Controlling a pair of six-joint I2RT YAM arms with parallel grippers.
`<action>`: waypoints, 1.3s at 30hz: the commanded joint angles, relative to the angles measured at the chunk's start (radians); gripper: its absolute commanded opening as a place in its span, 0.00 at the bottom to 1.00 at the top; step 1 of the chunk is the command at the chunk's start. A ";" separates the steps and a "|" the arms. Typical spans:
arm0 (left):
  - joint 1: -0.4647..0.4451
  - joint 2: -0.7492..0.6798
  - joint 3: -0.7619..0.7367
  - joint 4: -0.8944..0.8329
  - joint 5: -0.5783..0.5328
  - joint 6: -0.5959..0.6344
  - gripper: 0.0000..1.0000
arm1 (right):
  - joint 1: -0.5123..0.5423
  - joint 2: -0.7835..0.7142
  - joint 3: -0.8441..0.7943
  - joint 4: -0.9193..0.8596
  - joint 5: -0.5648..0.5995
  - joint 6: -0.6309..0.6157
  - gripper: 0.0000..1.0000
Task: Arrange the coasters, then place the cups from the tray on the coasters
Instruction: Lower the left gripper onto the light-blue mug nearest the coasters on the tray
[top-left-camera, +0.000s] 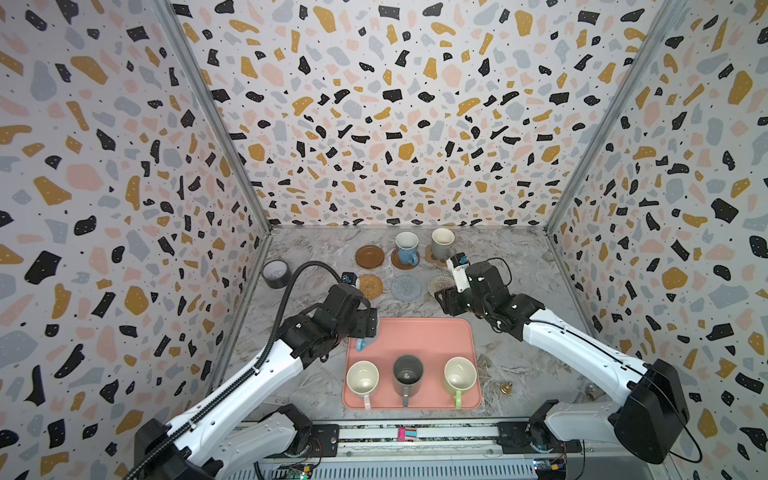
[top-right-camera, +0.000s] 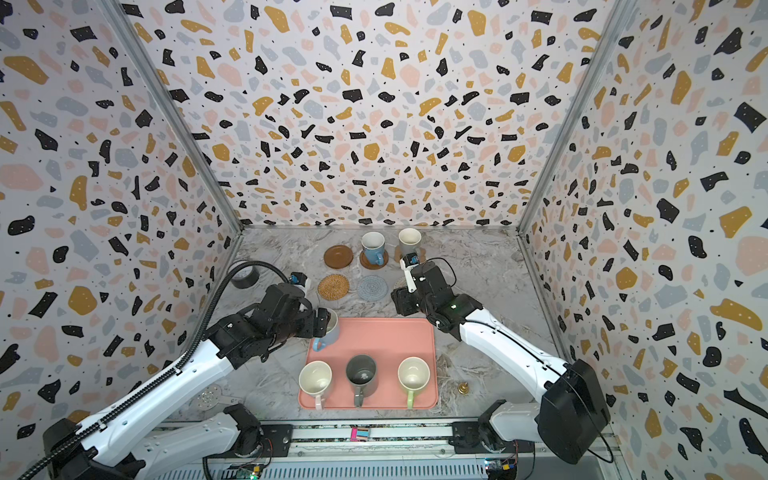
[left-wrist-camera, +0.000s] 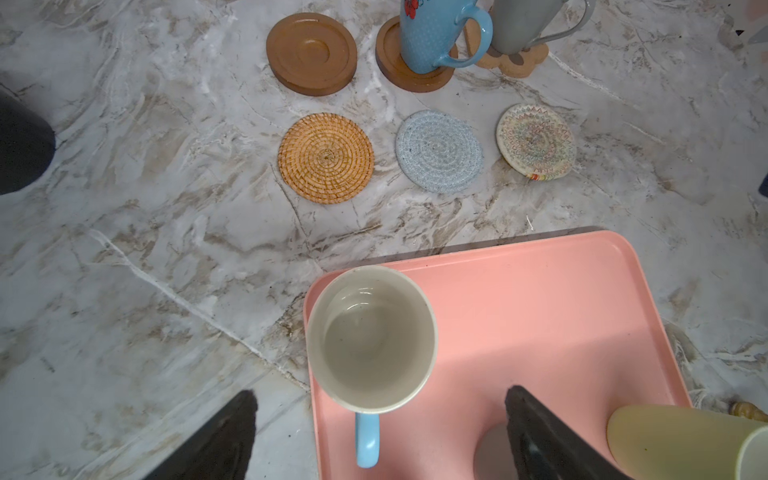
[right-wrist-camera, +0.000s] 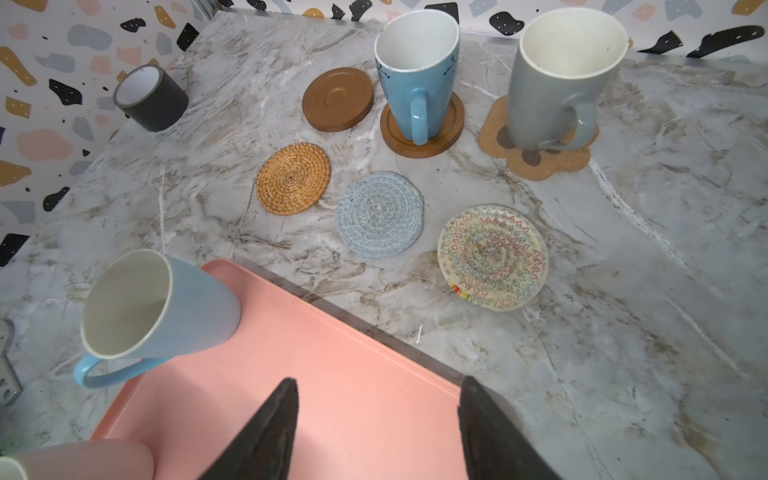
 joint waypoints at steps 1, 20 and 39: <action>-0.007 -0.028 0.004 -0.033 -0.025 0.001 0.93 | -0.004 -0.001 0.041 -0.022 -0.016 -0.005 0.63; -0.035 0.027 -0.063 -0.048 0.029 -0.001 0.85 | -0.010 -0.008 0.031 -0.043 -0.005 0.009 0.63; -0.050 0.117 -0.115 -0.025 0.039 -0.006 0.70 | -0.020 -0.033 -0.005 -0.043 -0.005 0.027 0.63</action>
